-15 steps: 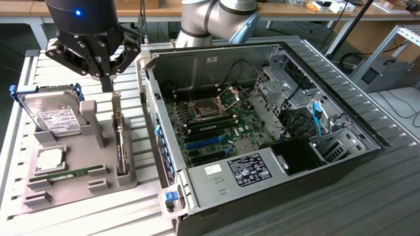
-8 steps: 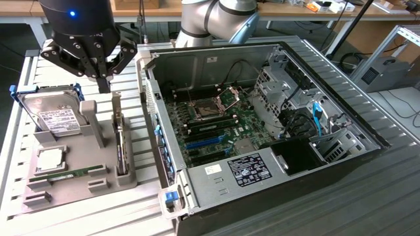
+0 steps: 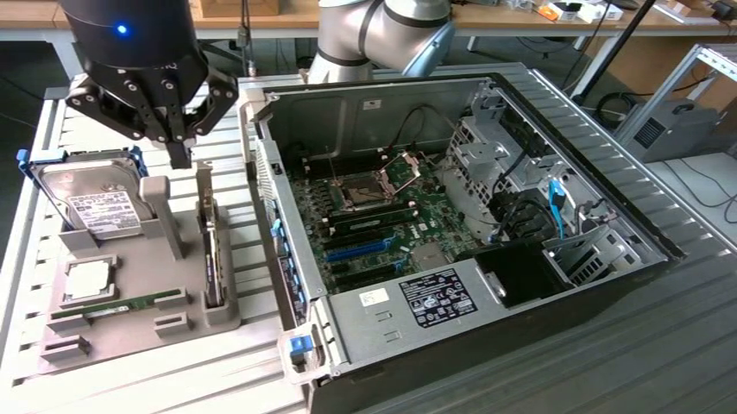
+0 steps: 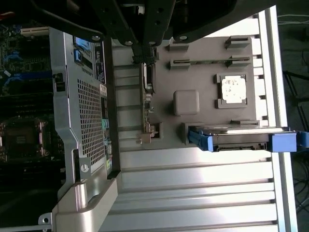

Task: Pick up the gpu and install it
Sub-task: 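Reach for the gpu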

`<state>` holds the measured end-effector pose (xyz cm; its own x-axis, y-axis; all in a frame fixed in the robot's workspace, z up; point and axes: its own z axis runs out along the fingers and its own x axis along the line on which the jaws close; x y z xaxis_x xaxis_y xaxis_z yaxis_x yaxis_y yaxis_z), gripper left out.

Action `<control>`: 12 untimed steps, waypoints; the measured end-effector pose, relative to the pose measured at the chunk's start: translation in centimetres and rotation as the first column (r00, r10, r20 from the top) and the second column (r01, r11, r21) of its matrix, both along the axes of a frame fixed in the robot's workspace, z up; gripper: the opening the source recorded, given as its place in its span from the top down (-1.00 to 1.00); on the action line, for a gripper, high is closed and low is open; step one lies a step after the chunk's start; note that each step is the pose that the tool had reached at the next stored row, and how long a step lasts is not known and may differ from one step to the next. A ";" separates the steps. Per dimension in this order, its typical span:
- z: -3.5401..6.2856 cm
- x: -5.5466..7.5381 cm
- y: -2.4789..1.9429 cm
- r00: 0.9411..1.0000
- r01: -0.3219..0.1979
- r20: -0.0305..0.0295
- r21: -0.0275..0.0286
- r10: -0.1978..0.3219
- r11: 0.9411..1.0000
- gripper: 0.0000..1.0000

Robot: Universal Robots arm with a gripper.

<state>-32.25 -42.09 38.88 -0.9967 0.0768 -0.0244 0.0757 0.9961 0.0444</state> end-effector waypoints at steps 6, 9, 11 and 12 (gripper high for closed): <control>0.00 0.0 -0.77 1.000 0.000 0.000 0.000 0.000 1.000 0.79; 0.00 -0.1 -0.96 1.000 0.000 0.000 0.000 0.000 1.000 0.79; -0.01 -0.2 -0.99 1.000 0.000 0.000 0.000 0.000 1.000 0.79; -0.06 -0.2 -1.00 1.000 0.000 0.000 0.000 0.000 1.000 0.79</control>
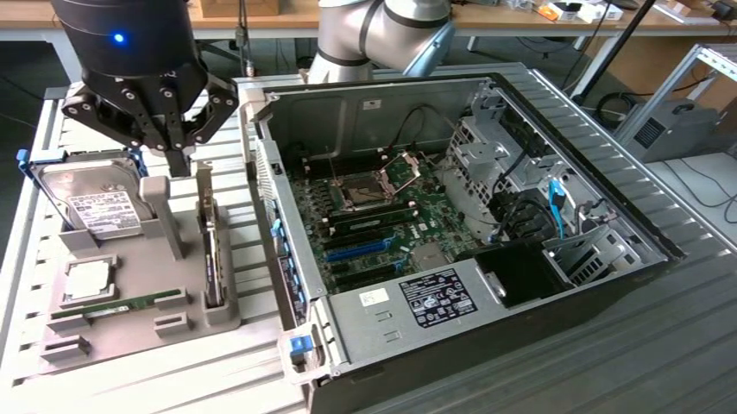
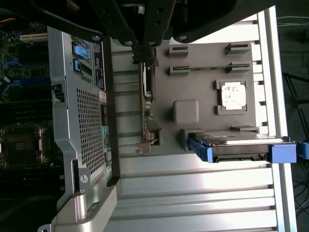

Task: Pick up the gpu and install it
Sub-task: 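Reach for the gpu, then pick up the gpu and move the gpu toward the slot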

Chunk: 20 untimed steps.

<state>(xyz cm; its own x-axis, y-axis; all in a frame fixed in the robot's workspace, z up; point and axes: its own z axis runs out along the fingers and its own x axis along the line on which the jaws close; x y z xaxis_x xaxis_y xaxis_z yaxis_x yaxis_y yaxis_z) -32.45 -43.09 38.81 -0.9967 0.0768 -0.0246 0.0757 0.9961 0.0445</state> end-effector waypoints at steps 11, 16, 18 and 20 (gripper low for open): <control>-0.33 -0.2 -0.15 1.000 0.000 0.000 0.000 0.000 1.000 0.79; -0.33 -0.2 -0.15 1.000 0.000 0.000 0.000 0.000 1.000 0.79; -0.33 -0.2 -0.15 1.000 0.000 0.000 0.000 0.000 1.000 0.79; -0.33 -0.2 -0.15 1.000 0.000 0.000 0.000 0.000 1.000 0.79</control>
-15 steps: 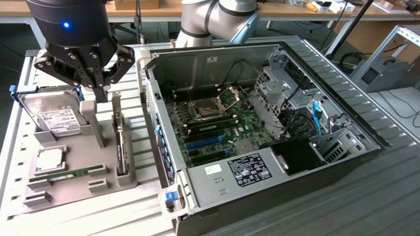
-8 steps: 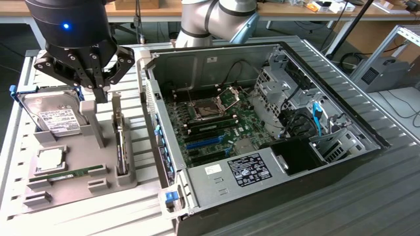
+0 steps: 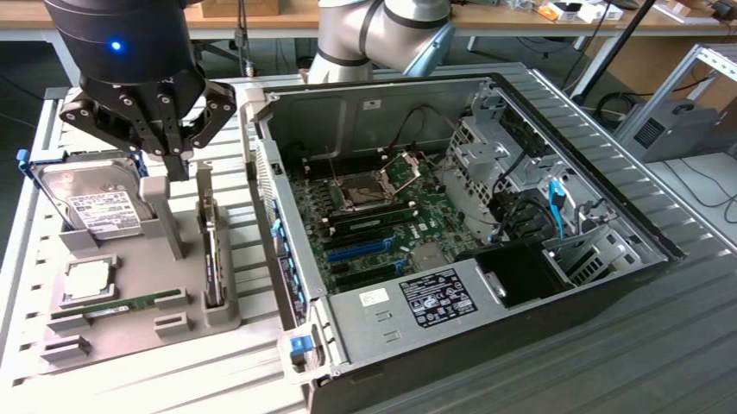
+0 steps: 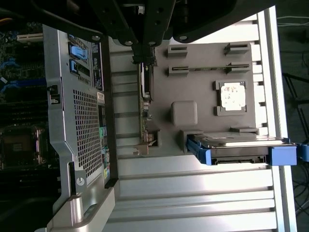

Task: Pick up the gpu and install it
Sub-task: 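Pick up the gpu and move the gpu toward the slot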

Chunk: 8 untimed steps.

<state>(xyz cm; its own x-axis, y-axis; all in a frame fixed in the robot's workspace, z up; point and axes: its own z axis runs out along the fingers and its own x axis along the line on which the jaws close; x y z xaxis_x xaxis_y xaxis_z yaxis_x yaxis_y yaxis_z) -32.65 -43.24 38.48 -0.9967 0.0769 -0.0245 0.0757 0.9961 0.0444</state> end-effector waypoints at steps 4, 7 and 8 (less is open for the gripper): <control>0.00 0.0 0.00 1.000 0.000 0.000 0.000 0.000 1.000 0.40; 0.00 0.0 0.00 1.000 0.000 0.000 0.000 0.000 1.000 0.28; 0.00 0.0 0.00 1.000 0.000 0.000 0.000 0.000 1.000 0.28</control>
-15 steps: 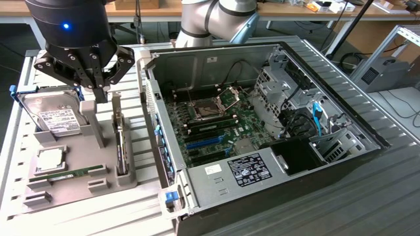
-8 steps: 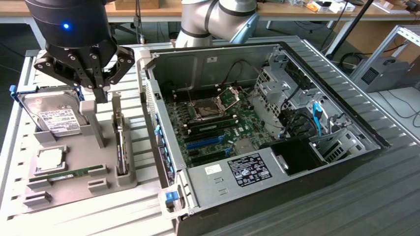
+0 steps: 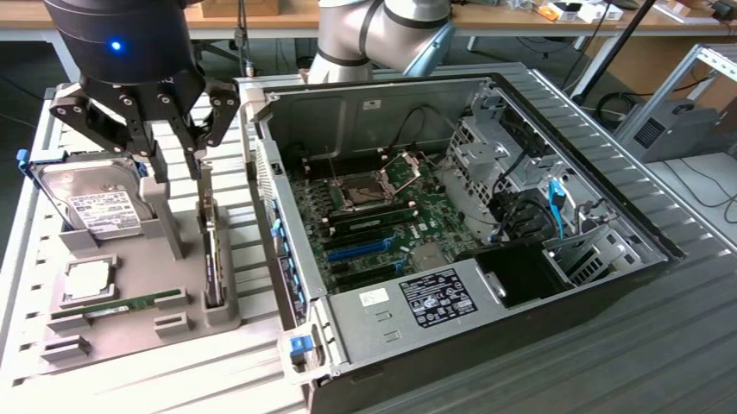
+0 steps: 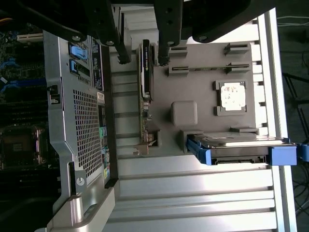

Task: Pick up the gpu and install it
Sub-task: 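Pick up the gpu and move the gpu toward the slot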

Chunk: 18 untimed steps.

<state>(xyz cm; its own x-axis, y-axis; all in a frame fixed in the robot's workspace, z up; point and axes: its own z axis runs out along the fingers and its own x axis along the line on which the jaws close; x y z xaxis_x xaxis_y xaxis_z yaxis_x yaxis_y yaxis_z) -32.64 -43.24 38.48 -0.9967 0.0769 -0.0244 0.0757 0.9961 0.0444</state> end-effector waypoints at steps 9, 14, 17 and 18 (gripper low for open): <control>-0.29 0.0 0.00 1.000 0.000 0.000 0.000 0.000 1.000 0.13; -1.32 0.0 0.00 1.000 0.000 0.000 0.000 0.000 1.000 0.13; -1.89 0.0 0.00 1.000 0.000 0.000 0.000 0.000 1.000 0.13; -2.07 0.0 0.00 1.000 0.000 0.000 0.000 0.000 1.000 0.13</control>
<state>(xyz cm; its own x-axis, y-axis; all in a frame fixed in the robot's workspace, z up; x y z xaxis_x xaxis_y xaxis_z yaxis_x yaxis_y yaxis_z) -32.65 -43.24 36.41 -0.9967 0.0768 -0.0245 0.0757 0.9961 0.0444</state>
